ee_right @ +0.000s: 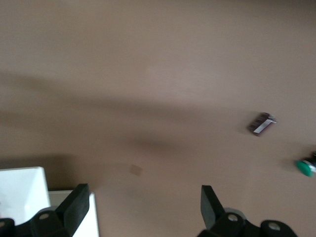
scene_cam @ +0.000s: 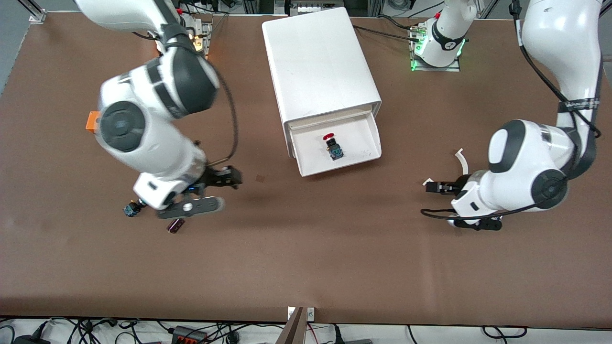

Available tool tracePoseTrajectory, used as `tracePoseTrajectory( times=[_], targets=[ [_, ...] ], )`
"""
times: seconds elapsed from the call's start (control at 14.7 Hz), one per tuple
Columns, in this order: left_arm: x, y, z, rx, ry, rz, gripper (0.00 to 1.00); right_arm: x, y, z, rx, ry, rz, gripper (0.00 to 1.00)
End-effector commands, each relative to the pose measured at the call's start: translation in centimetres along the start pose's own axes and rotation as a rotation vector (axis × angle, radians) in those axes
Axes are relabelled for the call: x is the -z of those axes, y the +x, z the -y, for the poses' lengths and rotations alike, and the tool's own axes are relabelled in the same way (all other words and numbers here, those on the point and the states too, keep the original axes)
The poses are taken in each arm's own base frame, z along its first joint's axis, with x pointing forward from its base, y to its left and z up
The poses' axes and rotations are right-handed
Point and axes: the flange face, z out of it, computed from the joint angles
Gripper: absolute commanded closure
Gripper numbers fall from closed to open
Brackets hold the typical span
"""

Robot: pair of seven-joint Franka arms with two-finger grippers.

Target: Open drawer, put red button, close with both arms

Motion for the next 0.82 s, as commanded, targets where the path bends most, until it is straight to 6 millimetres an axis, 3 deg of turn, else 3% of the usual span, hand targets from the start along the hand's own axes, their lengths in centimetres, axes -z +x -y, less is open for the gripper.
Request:
tracePoseTrajectory(
  times=[0.0,0.2,0.41,0.48,0.61,0.75],
  targets=[
    [-0.5,-0.8,-4.9,0.088,-0.017,-0.079,0.00,2.5,-0.5,-5.7,0.012,0.007,0.030,0.00],
    [-2.4,-1.7,-11.2,0.101,-0.042,-0.153,0.00,3.2,-1.5,-10.3,-0.050,-0.007,0.110,0.00],
    [-6.0,-2.6,-15.9,0.170,-0.078,-0.206,0.00,5.1,-2.1,-14.4,-0.119,-0.076,0.093,0.00],
    [-7.2,-3.2,-17.0,0.171,-0.091,-0.229,0.00,4.8,-2.7,-15.9,-0.148,-0.085,0.102,0.00],
    [-10.0,-3.6,-16.9,0.169,-0.126,-0.295,0.00,5.5,-4.3,-20.5,-0.206,-0.067,0.065,0.00],
    [-11.4,-4.7,-17.5,0.190,-0.136,-0.301,0.00,6.6,-5.9,-23.2,-0.225,-0.063,0.044,0.00]
  ],
)
